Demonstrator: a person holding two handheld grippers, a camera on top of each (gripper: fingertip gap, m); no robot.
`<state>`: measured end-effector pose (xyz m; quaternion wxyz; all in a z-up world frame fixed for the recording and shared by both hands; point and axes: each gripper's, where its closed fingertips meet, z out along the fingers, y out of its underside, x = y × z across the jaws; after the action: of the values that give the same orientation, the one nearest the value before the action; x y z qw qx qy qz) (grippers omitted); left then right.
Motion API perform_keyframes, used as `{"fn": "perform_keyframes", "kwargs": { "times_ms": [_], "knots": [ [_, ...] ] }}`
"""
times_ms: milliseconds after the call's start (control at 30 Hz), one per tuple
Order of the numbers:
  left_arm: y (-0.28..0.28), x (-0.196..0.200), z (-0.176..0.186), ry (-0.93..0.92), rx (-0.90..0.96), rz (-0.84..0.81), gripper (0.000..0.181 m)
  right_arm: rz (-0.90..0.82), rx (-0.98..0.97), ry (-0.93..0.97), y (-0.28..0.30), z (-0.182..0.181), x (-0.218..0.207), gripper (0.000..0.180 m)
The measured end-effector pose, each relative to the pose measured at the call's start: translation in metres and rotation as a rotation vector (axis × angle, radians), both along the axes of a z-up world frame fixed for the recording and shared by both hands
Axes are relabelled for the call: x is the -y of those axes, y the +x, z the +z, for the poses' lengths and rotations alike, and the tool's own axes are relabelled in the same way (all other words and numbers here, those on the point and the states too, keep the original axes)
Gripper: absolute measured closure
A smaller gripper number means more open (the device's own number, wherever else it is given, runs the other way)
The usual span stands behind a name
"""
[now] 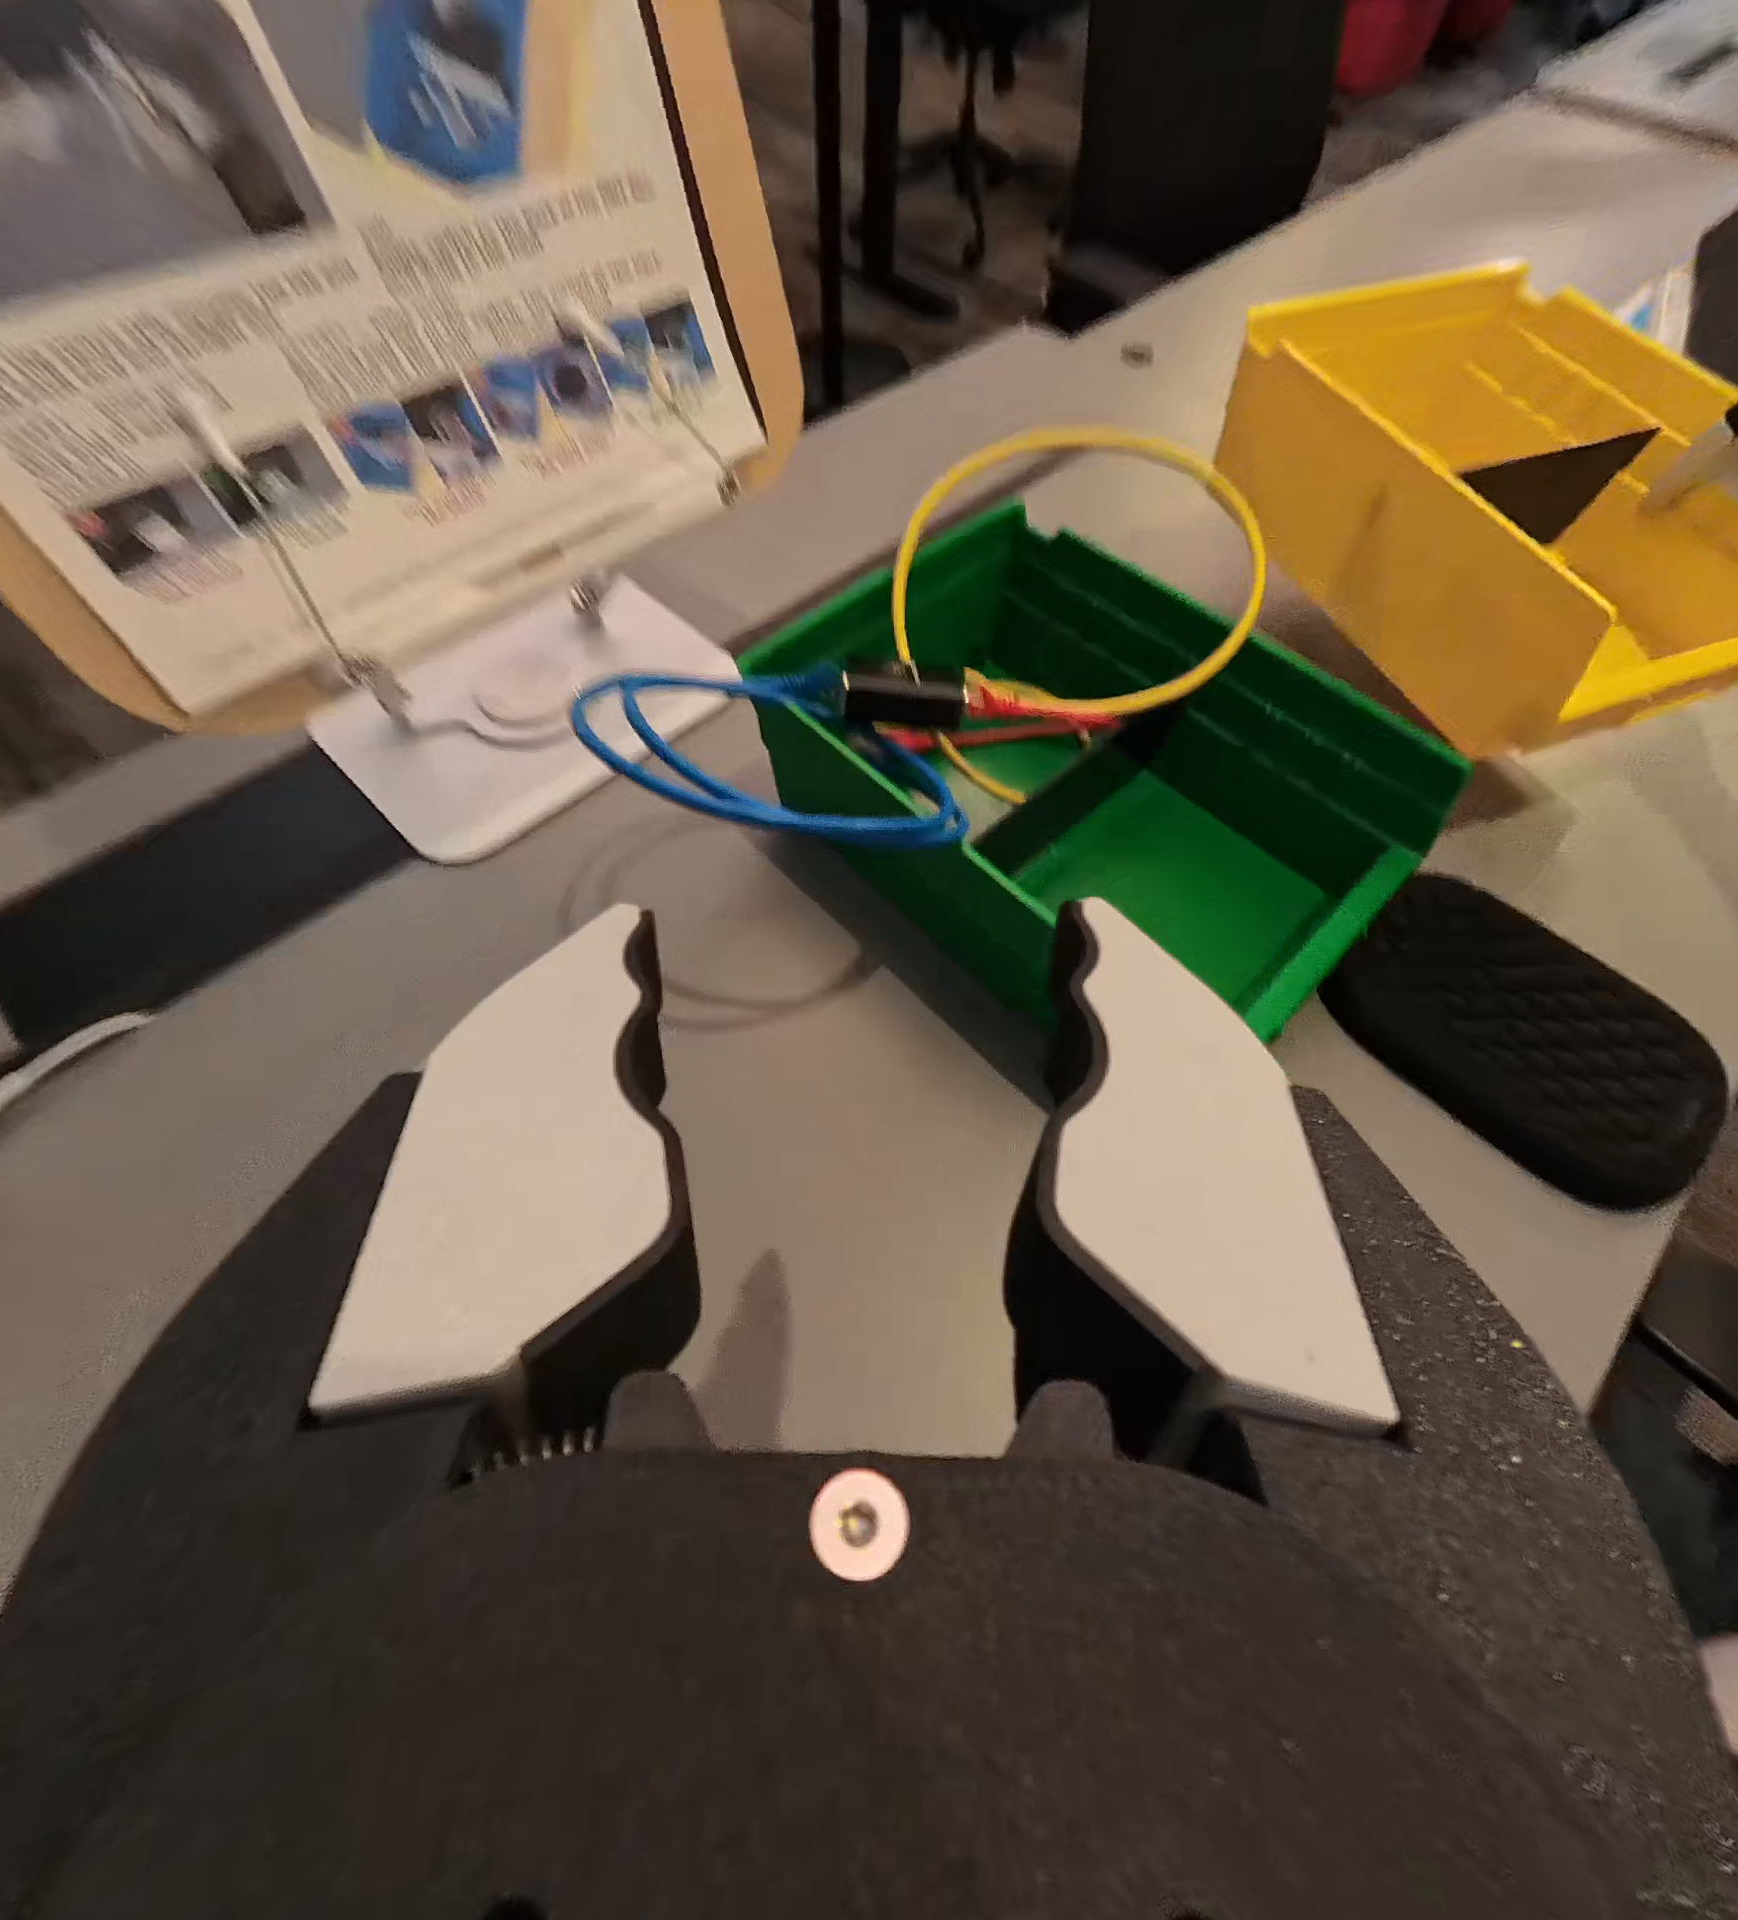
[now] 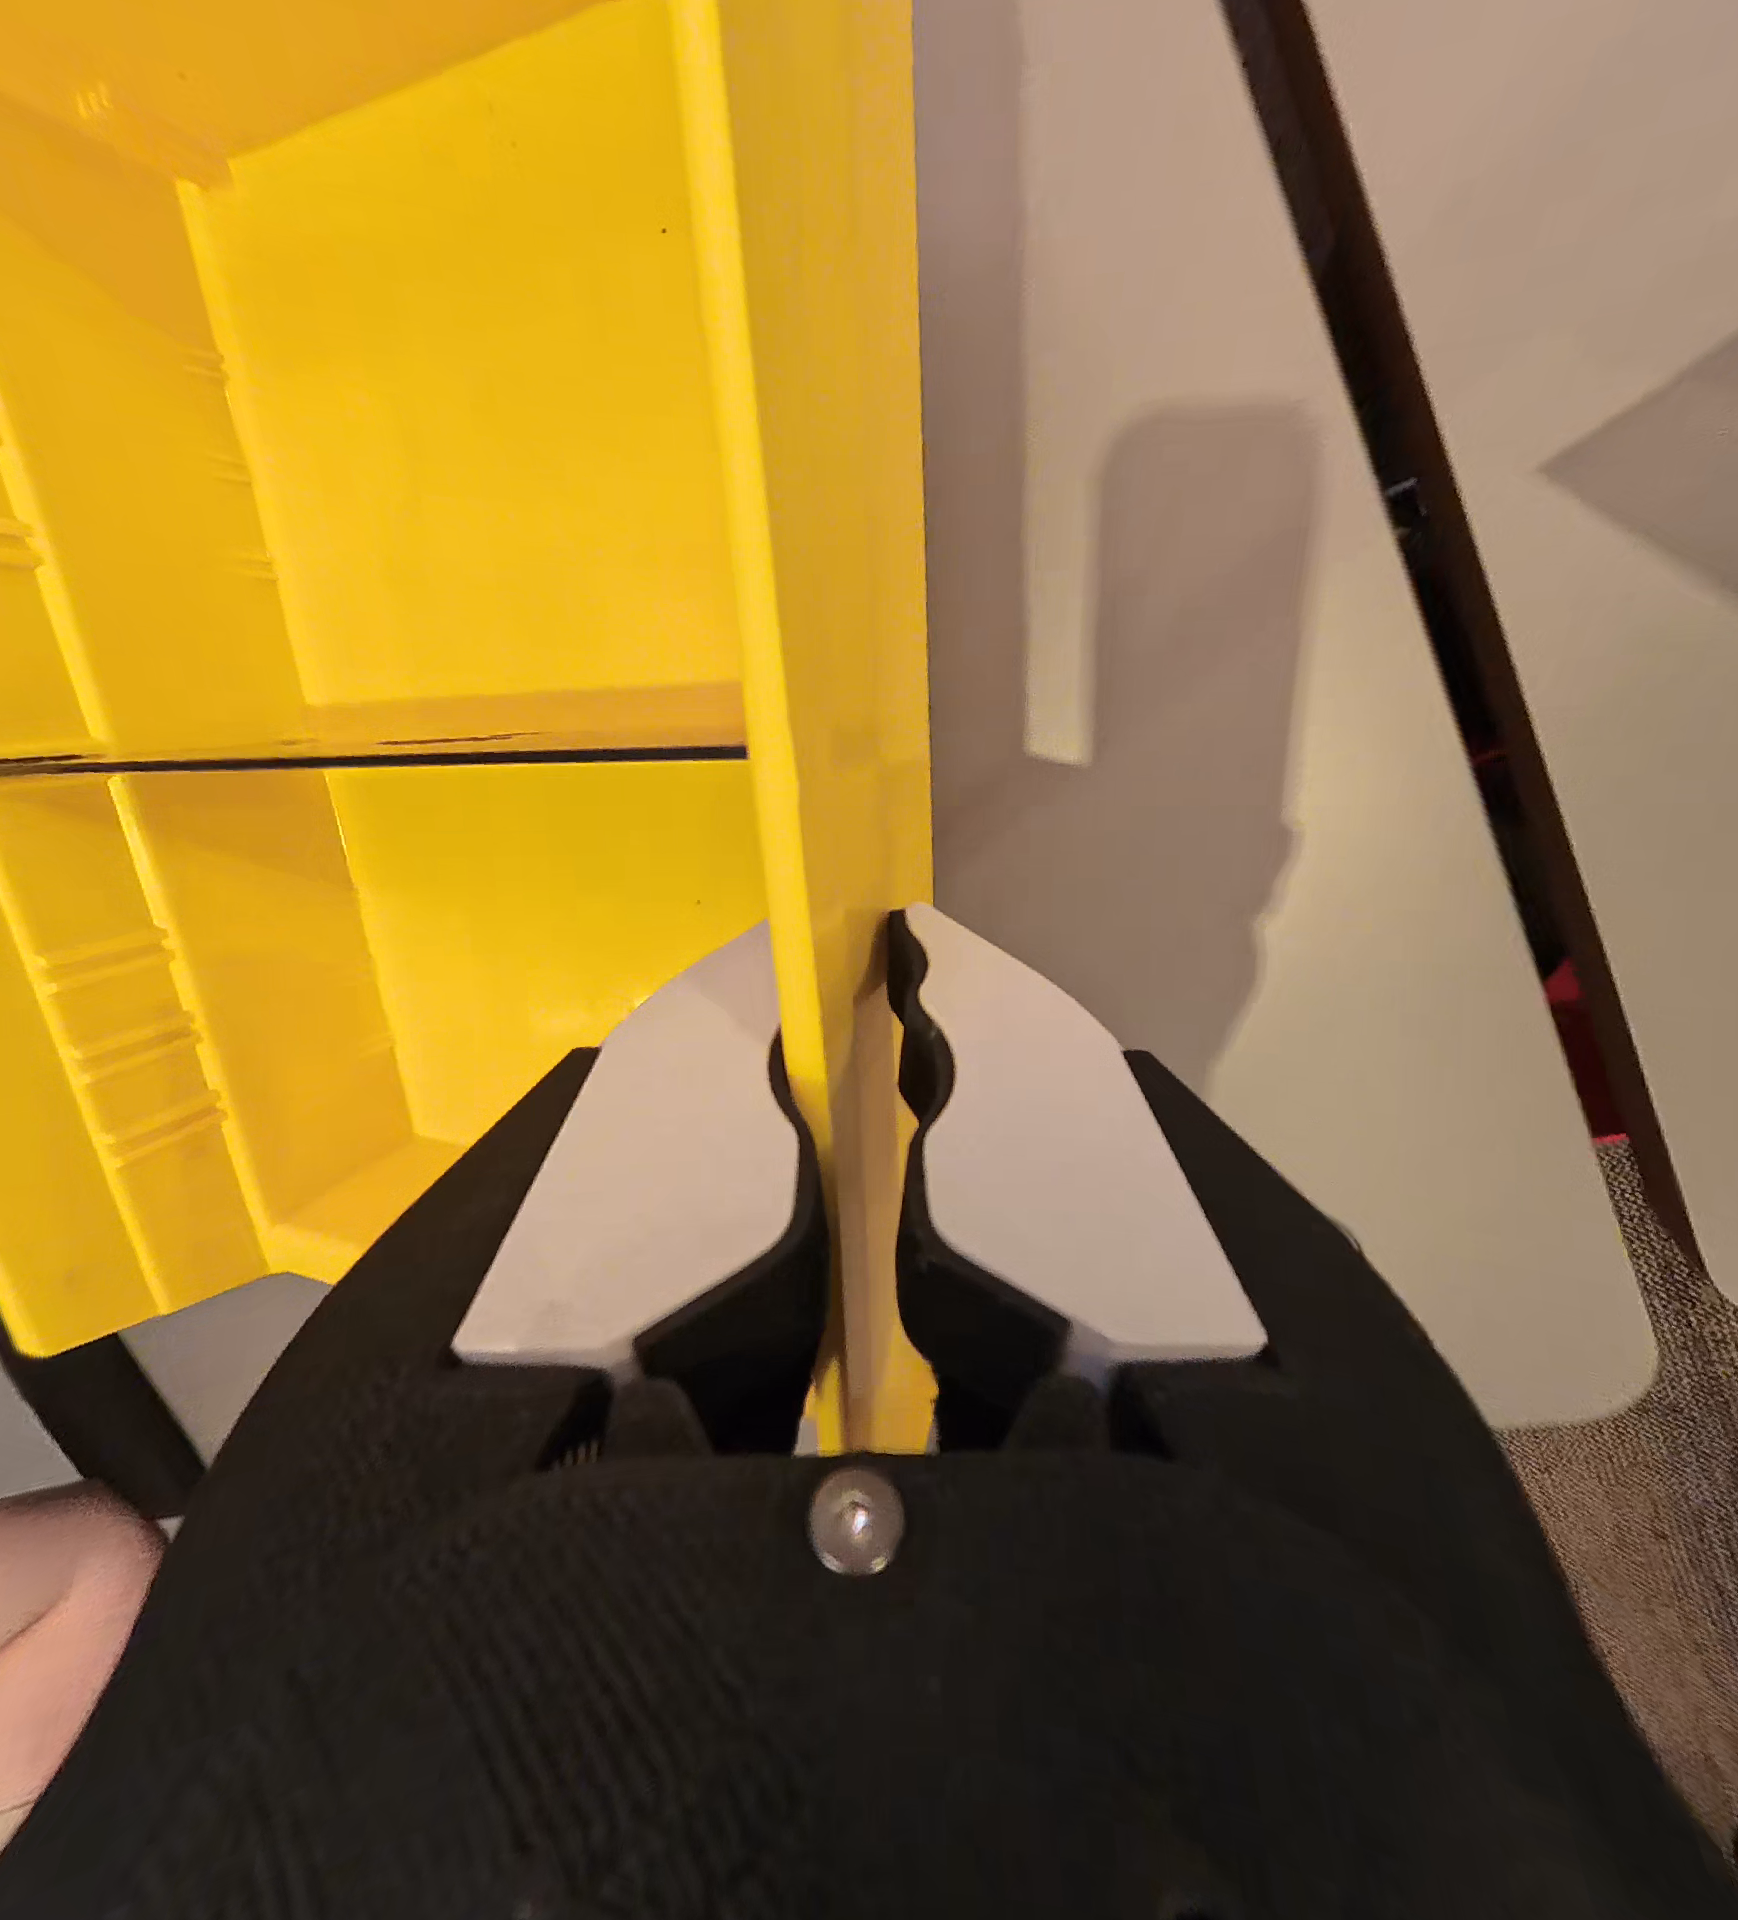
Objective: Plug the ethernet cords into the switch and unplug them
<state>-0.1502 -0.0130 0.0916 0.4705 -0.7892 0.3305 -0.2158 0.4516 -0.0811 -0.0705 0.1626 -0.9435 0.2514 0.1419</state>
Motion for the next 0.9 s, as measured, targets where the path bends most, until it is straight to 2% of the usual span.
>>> {"fn": "perform_keyframes", "kwargs": {
  "times_ms": [100,133,233,400,500,700,900],
  "knots": [
    [0.021,-0.002,-0.051,-0.243,-0.087,-0.056,0.110,0.038,-0.022,-0.034,-0.007,-0.029,-0.005,0.169],
    [0.034,-0.001,-0.066,-0.330,-0.085,-0.087,0.106,0.053,-0.024,-0.041,-0.009,-0.036,-0.008,0.168],
    [0.078,0.000,-0.102,-0.500,-0.050,-0.147,0.109,0.085,-0.030,-0.026,-0.014,-0.044,-0.020,0.166],
    [0.111,-0.009,-0.153,-0.467,-0.259,-0.050,0.103,0.118,-0.030,-0.006,-0.021,-0.050,-0.031,0.167],
    [0.109,-0.024,-0.173,-0.409,-0.428,0.054,0.101,0.117,-0.038,0.004,-0.022,-0.051,-0.034,0.167],
    [0.104,-0.030,-0.173,-0.419,-0.496,0.064,0.104,0.131,-0.017,-0.002,-0.025,-0.051,-0.036,0.168],
    [0.078,-0.028,-0.174,-0.581,-0.409,-0.003,0.154,0.143,-0.011,-0.011,-0.035,-0.050,-0.036,0.169]
  ]
}}
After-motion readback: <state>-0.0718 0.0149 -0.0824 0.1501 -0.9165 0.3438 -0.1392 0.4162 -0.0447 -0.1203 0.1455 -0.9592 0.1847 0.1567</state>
